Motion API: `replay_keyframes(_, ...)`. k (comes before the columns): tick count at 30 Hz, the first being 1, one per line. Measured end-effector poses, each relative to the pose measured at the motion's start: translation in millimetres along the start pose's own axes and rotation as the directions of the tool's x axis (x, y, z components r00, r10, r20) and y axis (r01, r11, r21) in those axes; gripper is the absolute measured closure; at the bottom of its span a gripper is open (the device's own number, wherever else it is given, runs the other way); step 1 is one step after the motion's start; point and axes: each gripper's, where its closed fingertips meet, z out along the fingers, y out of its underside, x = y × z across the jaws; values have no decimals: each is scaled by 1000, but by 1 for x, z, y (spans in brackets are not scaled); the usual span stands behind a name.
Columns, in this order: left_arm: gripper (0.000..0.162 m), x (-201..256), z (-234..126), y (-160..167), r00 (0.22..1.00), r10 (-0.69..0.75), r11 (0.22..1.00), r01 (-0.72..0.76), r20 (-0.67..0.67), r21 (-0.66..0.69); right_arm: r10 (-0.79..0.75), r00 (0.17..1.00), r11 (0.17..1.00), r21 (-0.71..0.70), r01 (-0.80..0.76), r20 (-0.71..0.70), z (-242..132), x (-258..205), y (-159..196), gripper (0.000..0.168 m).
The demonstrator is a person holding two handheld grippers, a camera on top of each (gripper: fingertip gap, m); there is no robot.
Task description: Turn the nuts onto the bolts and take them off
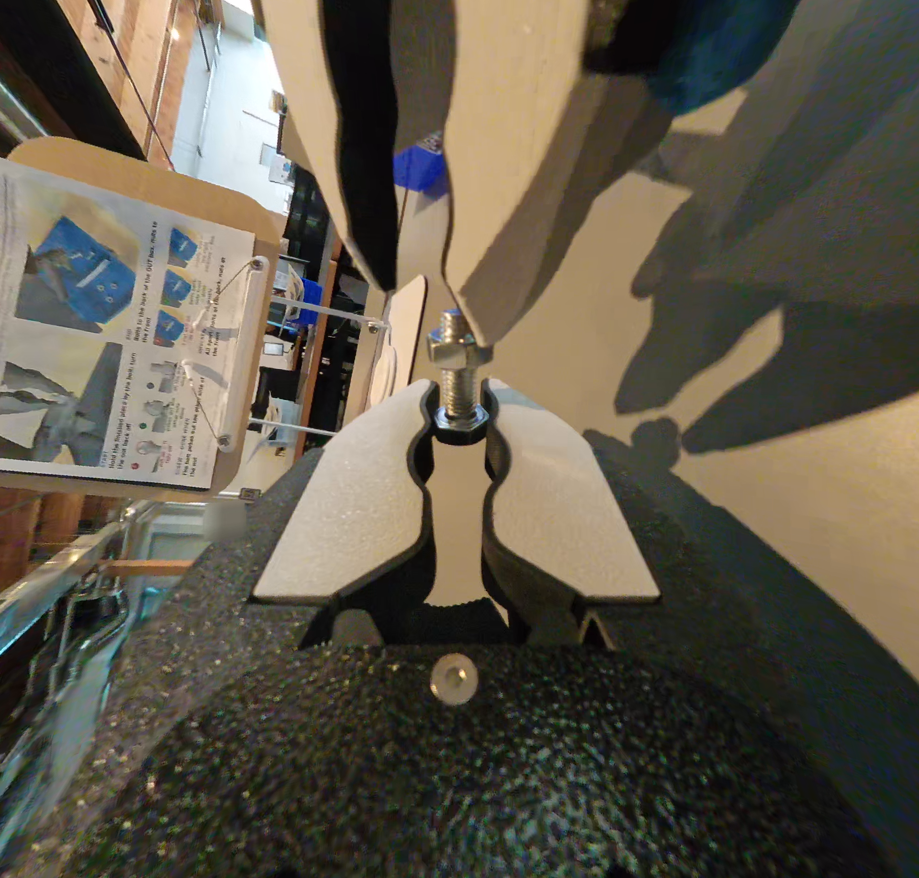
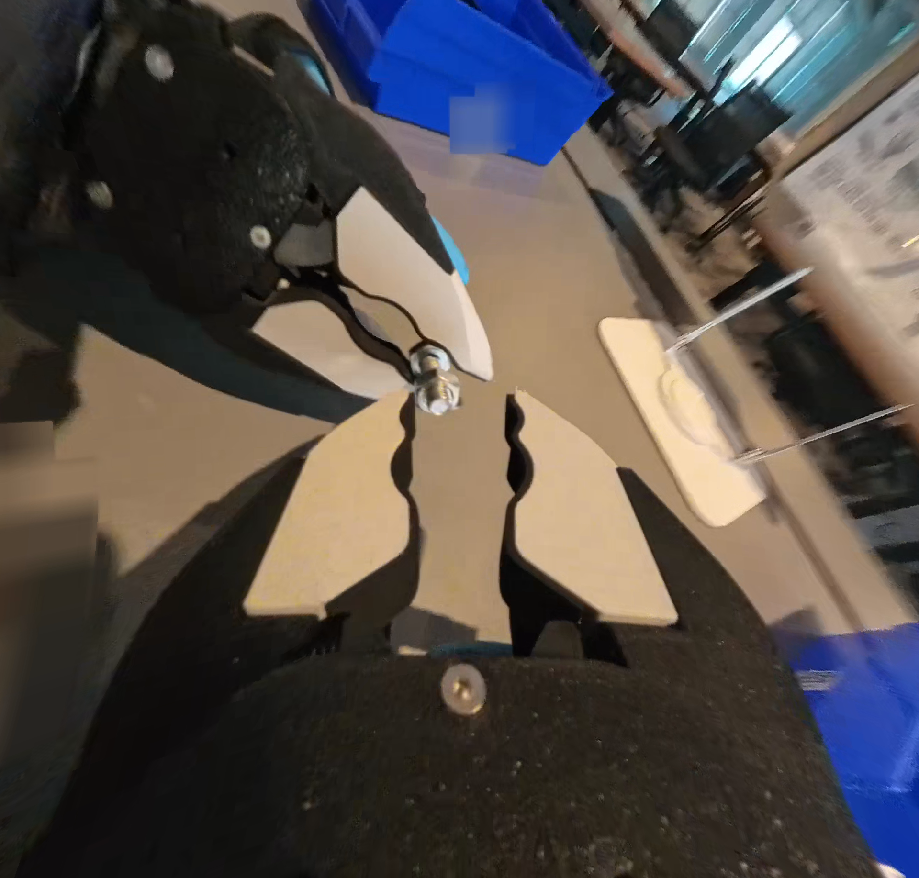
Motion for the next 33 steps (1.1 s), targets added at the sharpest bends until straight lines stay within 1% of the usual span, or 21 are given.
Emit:
replay_keyframes(3,146,2,0,0,1000,-2,1000,2,-11,1,-209,975,978,14,210,-78,-1,-2,-1,135)
replay_keyframes(5,146,3,1,0,1000,1,1000,-1,-17,1,-288,954,957,15,290,-82,0,-7,-1,136)
replay_keyframes(7,146,4,1,-1,1000,3,1000,-3,-21,6,-308,948,951,14,310,-79,1,-10,0,137)
replay_keyframes(11,146,4,0,-2,1000,25,1000,-25,-12,3,-289,956,957,-11,289,-50,5,-14,4,149)
replay_keyframes(14,146,3,1,1,999,51,998,-51,3,-21,-178,984,983,-39,177,-21,8,-14,5,149)
replay_keyframes(15,146,2,1,1,998,58,998,-58,9,-27,-105,995,994,-41,104,-2,8,-14,5,149)
replay_keyframes(17,146,2,1,2,998,62,998,-62,10,-33,100,993,994,-60,-96,56,9,-14,5,149)
replay_keyframes(19,146,2,1,2,999,54,998,-54,6,-27,323,937,946,-71,-316,133,8,-16,4,149)
replay_keyframes(21,146,4,2,1,999,41,999,-41,-5,-17,478,852,876,-47,-479,214,5,-15,-1,150)
replay_keyframes(23,146,5,2,2,999,32,999,-33,-12,-22,526,803,834,16,-552,281,0,-11,-7,151)
replay_keyframes(24,146,4,2,2,1000,28,999,-28,-14,-24,516,806,834,46,-550,292,-2,-8,-9,146)
replay_keyframes(25,146,4,2,2,1000,17,1000,-17,-16,-21,481,831,853,73,-517,279,-4,-5,-10,138)
replay_keyframes(26,146,4,2,2,1000,4,1000,-4,-17,-16,422,873,886,94,-454,246,-5,-2,-8,134)
replay_keyframes(28,146,3,2,2,1000,-15,1000,15,-23,-10,253,954,958,96,-270,159,-6,-1,-2,131)
replay_keyframes(29,146,4,2,2,999,-23,1000,23,-28,-7,158,982,983,82,-167,106,-6,0,2,131)
replay_keyframes(31,146,4,2,1,999,-35,999,35,-36,1,-41,999,998,39,40,20,-5,0,8,132)
replay_keyframes(33,146,5,2,-1,998,-40,999,40,-43,9,-225,974,974,-4,225,-38,-3,-4,11,133)
